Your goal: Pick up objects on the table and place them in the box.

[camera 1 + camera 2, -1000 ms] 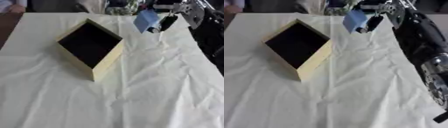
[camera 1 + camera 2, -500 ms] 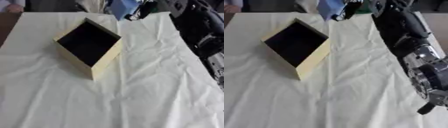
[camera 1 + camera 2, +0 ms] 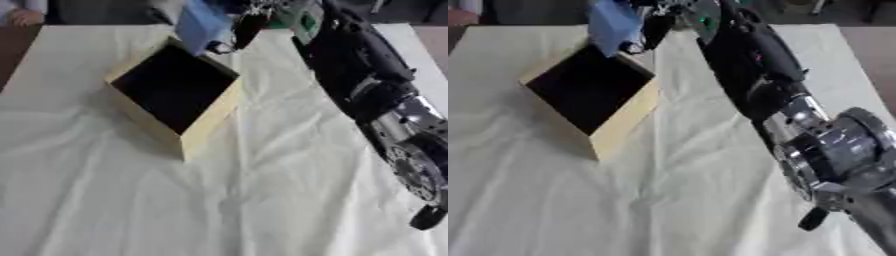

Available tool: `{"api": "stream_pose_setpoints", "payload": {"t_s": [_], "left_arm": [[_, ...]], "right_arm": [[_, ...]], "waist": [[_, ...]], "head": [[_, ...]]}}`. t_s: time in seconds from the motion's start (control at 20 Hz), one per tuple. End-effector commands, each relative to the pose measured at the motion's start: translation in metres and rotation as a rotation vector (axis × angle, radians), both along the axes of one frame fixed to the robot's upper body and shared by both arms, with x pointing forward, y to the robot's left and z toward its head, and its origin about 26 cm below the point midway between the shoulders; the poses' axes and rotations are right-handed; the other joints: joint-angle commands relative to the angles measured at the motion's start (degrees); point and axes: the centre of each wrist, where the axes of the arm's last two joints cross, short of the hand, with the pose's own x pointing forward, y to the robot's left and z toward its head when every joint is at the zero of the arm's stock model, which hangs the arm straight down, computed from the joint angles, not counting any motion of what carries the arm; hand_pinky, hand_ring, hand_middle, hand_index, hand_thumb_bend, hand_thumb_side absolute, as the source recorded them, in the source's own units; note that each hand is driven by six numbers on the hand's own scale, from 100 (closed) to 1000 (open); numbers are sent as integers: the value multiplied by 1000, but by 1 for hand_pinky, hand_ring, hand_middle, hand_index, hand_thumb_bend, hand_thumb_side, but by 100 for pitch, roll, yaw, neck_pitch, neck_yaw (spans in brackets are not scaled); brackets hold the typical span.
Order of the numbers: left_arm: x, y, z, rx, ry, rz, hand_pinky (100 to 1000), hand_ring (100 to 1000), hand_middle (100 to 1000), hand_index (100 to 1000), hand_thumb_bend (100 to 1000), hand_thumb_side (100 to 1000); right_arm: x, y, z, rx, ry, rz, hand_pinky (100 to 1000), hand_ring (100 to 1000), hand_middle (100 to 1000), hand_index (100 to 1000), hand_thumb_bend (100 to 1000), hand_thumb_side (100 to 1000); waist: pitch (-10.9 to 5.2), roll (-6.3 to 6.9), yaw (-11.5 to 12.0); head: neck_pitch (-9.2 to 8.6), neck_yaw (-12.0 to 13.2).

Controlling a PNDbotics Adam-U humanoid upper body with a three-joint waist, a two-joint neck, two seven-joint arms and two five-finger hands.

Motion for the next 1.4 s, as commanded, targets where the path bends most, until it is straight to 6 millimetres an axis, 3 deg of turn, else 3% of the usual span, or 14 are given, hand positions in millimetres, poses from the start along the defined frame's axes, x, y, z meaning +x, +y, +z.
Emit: {"api": "stream_pose_setpoints", "payload": {"t_s": [0.05,0.35,0.45,0.55,0.75,0.8,0.85,0.9,0.95,1.05,1.4], "left_arm": [[-1,-2,10,20,-31,-13,681,593,624,745,218,100],[0,-3,11,17,-35,-20,681,593,623,745,216,100],[0,-3,11,16,-37,-21,680,593,623,745,216,100],[0,-4,11,15,-37,-22,681,593,622,745,215,101],[0,-4,12,15,-39,-26,680,593,622,745,215,100],[0,-4,12,15,-39,-26,680,593,622,745,215,100],[0,-4,12,15,-39,-26,680,593,622,745,215,100],[0,-4,12,14,-39,-26,680,593,621,745,214,100],[0,-4,12,14,-38,-26,680,593,621,746,215,100],[0,-4,12,15,-37,-26,680,592,621,746,215,100],[1,-5,13,15,-34,-28,679,593,620,748,217,100]], "right_arm": [[-2,10,6,-14,-16,13,776,765,616,626,100,206],[-2,24,-9,-38,24,19,777,775,640,659,100,203],[-2,26,-13,-58,32,10,793,798,693,729,100,199],[-3,28,-13,-107,21,2,835,843,782,873,100,157],[-5,33,-9,-217,-34,9,905,919,902,971,103,153],[-5,34,-8,-251,-45,11,920,934,925,993,197,135],[-5,34,-8,-278,-54,14,922,936,929,996,210,138],[-5,34,-8,-298,-62,19,938,948,948,1000,300,309],[-5,34,-8,-310,-70,23,947,955,960,1000,360,398],[-5,33,-8,-326,-84,26,958,962,974,1000,415,481],[-5,34,-5,-324,-121,29,968,969,983,1000,461,535]], "waist": [[-182,-63,29],[-120,-85,72],[-104,-91,87],[-92,-101,99],[-82,-117,106],[-82,-120,107],[-81,-122,108],[-81,-123,111],[-82,-123,113],[-85,-122,118],[-108,-126,117]], "head": [[-60,-53],[-90,-88],[-96,-97],[-98,-104],[-92,-108],[-91,-111],[-90,-111],[-93,-108],[-95,-105],[-94,-104],[-97,-109]]}}
